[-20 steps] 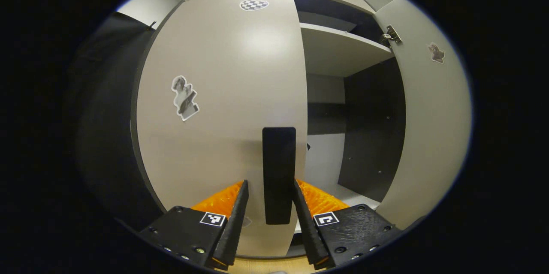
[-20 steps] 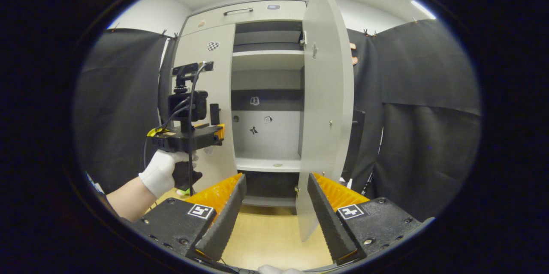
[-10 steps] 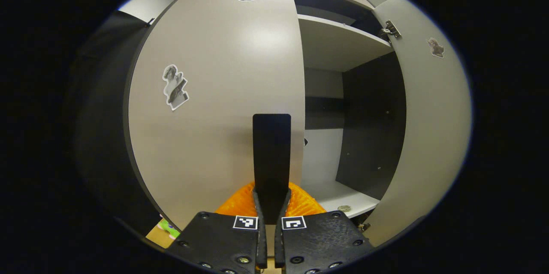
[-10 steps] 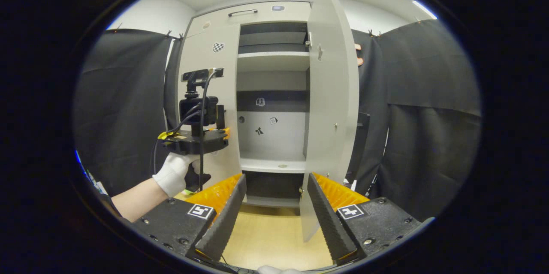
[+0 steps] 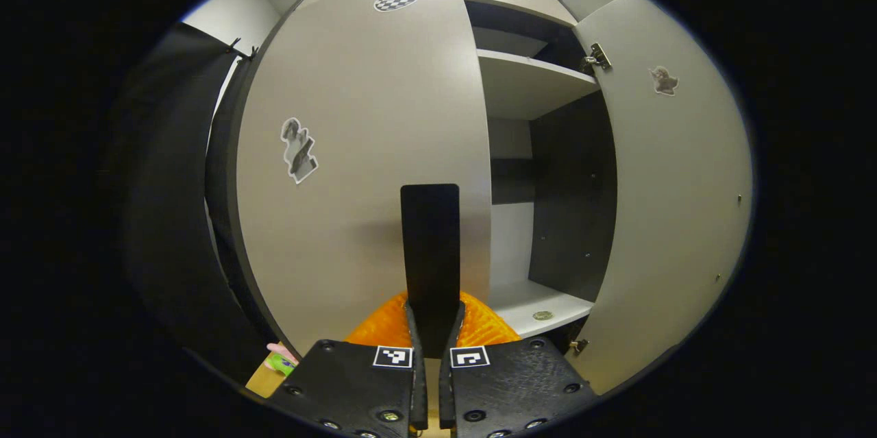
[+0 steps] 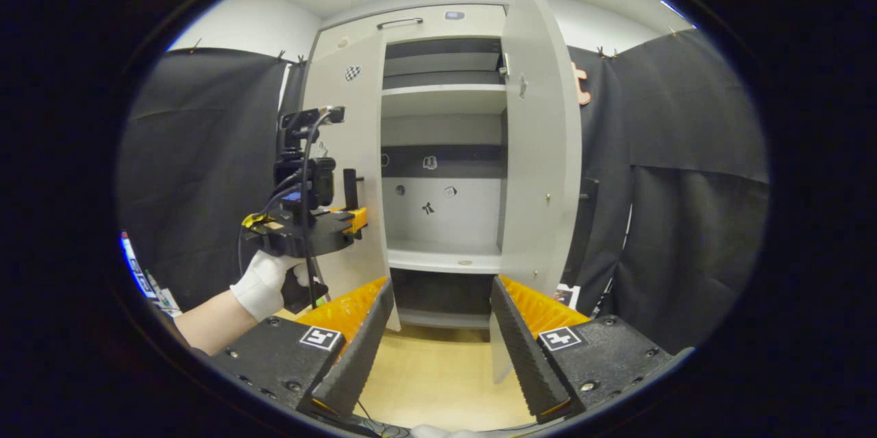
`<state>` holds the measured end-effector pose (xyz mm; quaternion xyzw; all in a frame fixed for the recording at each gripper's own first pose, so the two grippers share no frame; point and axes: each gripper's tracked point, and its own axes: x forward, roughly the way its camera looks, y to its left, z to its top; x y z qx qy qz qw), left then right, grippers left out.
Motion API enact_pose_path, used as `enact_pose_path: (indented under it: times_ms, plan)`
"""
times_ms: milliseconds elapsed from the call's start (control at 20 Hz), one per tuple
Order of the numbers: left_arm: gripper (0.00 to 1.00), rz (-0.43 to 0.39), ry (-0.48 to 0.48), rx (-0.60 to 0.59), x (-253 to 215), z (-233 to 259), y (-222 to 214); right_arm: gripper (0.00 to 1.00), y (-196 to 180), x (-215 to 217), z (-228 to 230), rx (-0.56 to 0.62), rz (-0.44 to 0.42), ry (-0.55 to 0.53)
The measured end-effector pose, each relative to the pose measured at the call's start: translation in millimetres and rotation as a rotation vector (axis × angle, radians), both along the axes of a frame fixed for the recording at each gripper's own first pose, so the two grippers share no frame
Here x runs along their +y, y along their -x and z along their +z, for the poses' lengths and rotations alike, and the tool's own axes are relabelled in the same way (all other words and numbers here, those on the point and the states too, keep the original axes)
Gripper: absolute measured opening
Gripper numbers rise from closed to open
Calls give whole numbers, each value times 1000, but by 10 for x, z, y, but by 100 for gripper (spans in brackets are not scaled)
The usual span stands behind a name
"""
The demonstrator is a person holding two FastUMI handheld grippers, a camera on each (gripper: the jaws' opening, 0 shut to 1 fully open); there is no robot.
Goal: Open the right door of the double-door shoe cabinet with the right hand, and open the left door with the left hand.
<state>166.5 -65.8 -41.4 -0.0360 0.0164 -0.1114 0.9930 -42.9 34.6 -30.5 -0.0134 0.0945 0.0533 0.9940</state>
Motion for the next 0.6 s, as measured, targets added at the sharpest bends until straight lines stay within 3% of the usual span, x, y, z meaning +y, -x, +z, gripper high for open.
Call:
enact_pose_path:
  times_ms: [600]
  plan:
    - [5, 30, 12, 22, 459, -48, 476, 89, 103, 437, -108, 11, 115, -12]
